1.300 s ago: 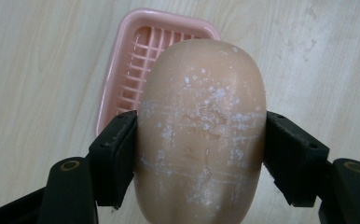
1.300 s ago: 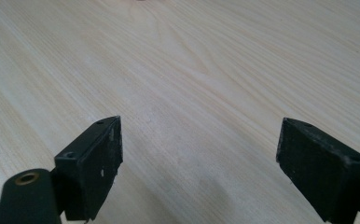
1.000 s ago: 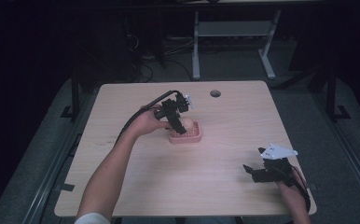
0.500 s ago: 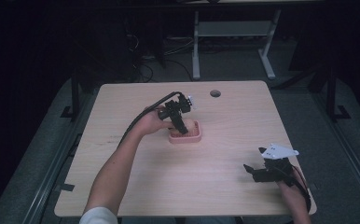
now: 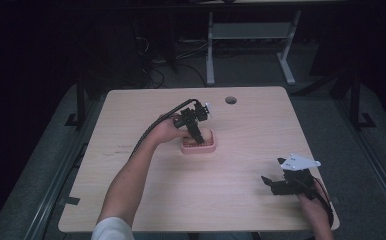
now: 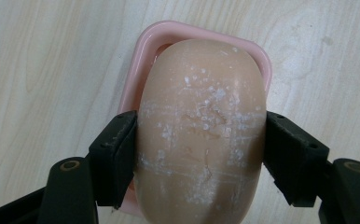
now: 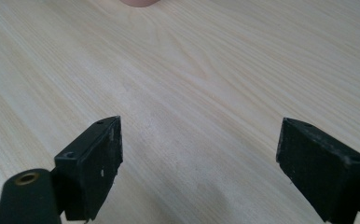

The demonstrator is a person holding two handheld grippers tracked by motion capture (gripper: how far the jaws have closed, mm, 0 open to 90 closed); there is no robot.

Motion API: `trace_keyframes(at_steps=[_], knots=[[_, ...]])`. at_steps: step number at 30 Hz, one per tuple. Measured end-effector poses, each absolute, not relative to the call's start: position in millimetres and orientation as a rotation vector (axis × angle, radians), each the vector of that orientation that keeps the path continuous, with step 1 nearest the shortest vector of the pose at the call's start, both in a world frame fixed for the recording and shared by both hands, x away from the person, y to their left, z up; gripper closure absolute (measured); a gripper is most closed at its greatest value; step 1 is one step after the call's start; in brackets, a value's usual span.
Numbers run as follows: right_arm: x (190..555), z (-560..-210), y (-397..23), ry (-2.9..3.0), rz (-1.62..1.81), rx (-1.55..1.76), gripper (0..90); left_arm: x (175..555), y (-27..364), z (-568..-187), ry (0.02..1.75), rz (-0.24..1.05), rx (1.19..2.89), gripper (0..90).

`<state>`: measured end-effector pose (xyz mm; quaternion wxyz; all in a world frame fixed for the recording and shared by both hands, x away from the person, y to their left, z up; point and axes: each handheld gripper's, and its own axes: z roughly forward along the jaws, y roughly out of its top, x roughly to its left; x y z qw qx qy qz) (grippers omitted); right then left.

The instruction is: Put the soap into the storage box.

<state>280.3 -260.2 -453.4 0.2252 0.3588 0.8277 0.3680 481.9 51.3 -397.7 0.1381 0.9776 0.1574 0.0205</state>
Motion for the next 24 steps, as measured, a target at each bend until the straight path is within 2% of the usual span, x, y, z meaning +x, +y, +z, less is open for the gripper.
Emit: trace_keyframes(at_steps=[24], knots=[[280,-453,-259,2.287,1.010,0.979,13.8,489,46,-412,0.478,0.022,2.840,31.0]])
